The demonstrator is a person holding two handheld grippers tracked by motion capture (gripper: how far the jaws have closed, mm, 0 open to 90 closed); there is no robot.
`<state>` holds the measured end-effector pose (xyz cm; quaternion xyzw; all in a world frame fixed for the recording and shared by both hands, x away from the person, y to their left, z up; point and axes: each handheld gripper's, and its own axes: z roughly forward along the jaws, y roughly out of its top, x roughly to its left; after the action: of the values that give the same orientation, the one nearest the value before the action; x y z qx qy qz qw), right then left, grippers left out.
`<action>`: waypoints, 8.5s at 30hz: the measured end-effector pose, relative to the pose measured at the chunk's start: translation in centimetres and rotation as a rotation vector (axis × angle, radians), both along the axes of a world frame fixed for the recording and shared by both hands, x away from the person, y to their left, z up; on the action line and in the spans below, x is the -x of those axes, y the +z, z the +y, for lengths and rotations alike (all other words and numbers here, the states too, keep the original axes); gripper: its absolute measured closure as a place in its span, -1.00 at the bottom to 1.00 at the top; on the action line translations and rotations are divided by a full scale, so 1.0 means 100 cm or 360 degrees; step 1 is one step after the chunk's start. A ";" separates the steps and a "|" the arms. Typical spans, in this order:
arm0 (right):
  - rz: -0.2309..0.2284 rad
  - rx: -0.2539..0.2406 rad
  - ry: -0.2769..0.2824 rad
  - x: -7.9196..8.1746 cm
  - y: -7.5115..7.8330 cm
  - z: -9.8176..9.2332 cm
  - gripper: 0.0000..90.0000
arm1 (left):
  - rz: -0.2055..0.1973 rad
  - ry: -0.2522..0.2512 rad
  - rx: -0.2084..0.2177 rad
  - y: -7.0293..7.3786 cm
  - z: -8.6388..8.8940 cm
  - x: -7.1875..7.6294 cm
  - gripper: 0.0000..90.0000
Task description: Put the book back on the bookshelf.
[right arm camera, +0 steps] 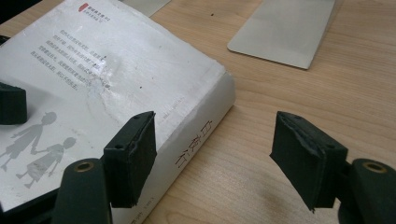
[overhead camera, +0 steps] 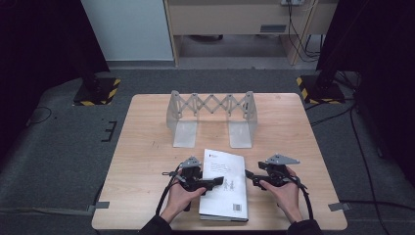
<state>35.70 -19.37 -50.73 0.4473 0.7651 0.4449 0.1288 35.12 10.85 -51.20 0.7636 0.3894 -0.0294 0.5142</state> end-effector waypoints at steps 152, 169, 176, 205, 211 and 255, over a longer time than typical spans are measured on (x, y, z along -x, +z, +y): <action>0.0137 -0.0258 0.0000 0.000 -0.020 0.011 -0.24 | 0.0027 -0.0117 -0.0204 -0.012 0.015 0.024 -0.54; 0.0067 -0.0236 0.0024 -0.014 -0.020 0.015 -0.16 | 0.0050 -0.0154 -0.0203 -0.010 0.018 0.028 -0.47; 0.0058 -0.0212 -0.0017 -0.006 -0.017 -0.003 -0.23 | -0.0070 -0.0108 -0.0223 -0.006 0.021 0.023 -0.38; 0.0043 -0.0259 -0.0032 -0.002 -0.008 -0.009 -0.30 | -0.0053 -0.0252 -0.0011 0.012 0.002 0.007 -0.33; 0.0049 -0.0258 -0.0026 -0.002 -0.009 -0.010 -0.30 | -0.0027 -0.0259 -0.0080 0.008 -0.001 0.004 -0.34; 0.0149 -0.0602 -0.0033 -0.003 -0.013 -0.008 -0.66 | -0.0119 -0.0136 0.0169 0.019 -0.004 0.016 0.54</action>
<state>35.96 -20.22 -52.01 0.4917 0.6684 0.5579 0.0113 33.50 10.41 -49.31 0.7518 0.3349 -0.0434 0.5664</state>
